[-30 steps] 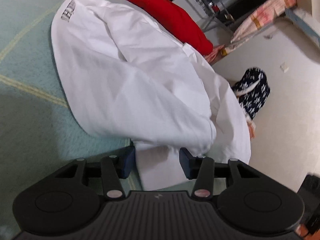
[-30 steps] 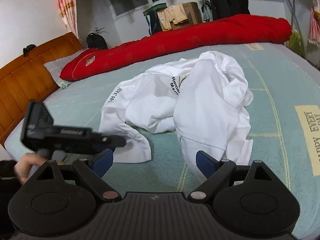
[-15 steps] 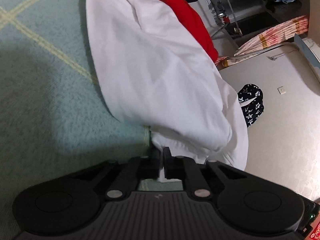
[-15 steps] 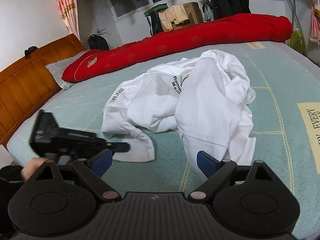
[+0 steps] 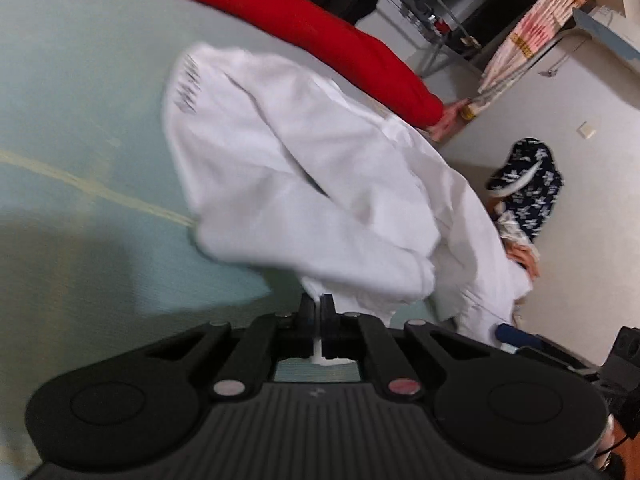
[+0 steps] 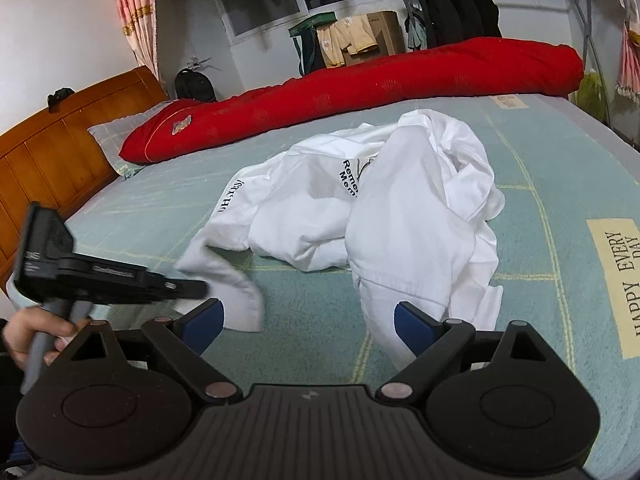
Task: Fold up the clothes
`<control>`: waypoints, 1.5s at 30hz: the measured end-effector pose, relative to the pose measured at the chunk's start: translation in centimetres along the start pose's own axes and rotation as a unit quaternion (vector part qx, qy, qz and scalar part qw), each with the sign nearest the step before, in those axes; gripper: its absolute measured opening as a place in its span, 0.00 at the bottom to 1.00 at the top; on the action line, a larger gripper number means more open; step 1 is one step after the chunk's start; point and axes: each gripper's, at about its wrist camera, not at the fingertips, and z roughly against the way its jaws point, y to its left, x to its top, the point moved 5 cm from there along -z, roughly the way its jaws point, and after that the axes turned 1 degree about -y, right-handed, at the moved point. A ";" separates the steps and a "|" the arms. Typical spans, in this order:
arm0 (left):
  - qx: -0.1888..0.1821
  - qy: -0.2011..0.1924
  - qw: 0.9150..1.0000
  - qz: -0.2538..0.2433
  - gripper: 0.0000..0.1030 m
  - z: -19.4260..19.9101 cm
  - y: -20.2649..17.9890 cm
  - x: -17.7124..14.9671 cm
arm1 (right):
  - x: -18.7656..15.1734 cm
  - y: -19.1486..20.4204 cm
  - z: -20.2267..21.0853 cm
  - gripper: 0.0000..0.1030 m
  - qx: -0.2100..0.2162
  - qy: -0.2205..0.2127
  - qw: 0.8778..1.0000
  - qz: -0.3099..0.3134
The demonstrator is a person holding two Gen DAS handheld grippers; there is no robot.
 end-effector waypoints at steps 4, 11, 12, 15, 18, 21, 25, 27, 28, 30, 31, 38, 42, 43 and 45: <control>0.067 -0.020 0.997 -0.017 0.02 4.3 2.8 1.8 | 0.2 0.4 -0.2 0.92 0.001 -0.001 1.000 0.008; 0.166 -0.039 0.985 -0.012 0.02 10.2 8.5 4.4 | 0.3 1.0 -0.6 0.92 0.006 -0.001 1.000 0.009; 0.174 -0.039 0.984 -0.007 0.02 10.4 9.2 4.8 | 0.3 1.1 -0.7 0.92 0.007 0.000 1.000 0.010; 0.199 -0.038 0.979 0.004 0.02 10.9 11.1 5.9 | 0.4 1.5 -0.8 0.92 0.006 0.001 1.000 0.014; 0.219 -0.045 0.975 0.008 0.02 11.7 12.5 6.7 | 0.5 1.7 -0.8 0.92 0.003 0.001 1.000 0.018; 0.246 -0.054 0.968 0.014 0.02 12.9 14.3 7.5 | 0.6 1.8 -0.9 0.92 -0.001 0.002 1.000 0.020; 0.280 -0.077 0.956 0.032 0.01 14.8 16.5 9.5 | 0.7 2.0 -1.3 0.92 -0.004 0.006 1.000 0.023; 0.299 -0.086 0.950 0.034 0.01 15.8 17.3 10.7 | 0.8 2.1 -1.5 0.92 -0.005 0.008 1.000 0.024; 0.307 -0.091 0.947 0.033 0.01 16.3 17.6 11.3 | 0.8 2.2 -1.7 0.92 -0.006 0.009 1.000 0.025; 0.321 -0.099 0.941 0.031 0.01 17.5 18.1 12.6 | 0.8 2.3 -1.9 0.92 -0.007 0.011 1.000 0.027; 0.329 -0.101 0.938 0.031 0.01 17.9 18.4 13.1 | 0.8 2.3 -2.1 0.92 -0.007 0.013 1.000 0.027; 0.369 -0.092 0.923 0.062 0.02 18.5 22.3 15.0 | 1.0 2.7 -2.8 0.92 -0.013 0.019 0.999 0.033; 0.361 -0.085 0.922 0.109 0.10 17.2 25.1 14.5 | 1.0 3.0 -3.3 0.92 -0.017 0.026 0.999 0.037; 0.361 -0.087 0.921 0.114 0.10 17.0 25.5 14.4 | 1.0 3.2 -3.3 0.92 -0.016 0.027 0.999 0.040; 0.356 -0.095 0.921 0.126 0.13 16.9 26.1 14.4 | 1.0 3.5 -3.4 0.92 -0.017 0.030 0.998 0.045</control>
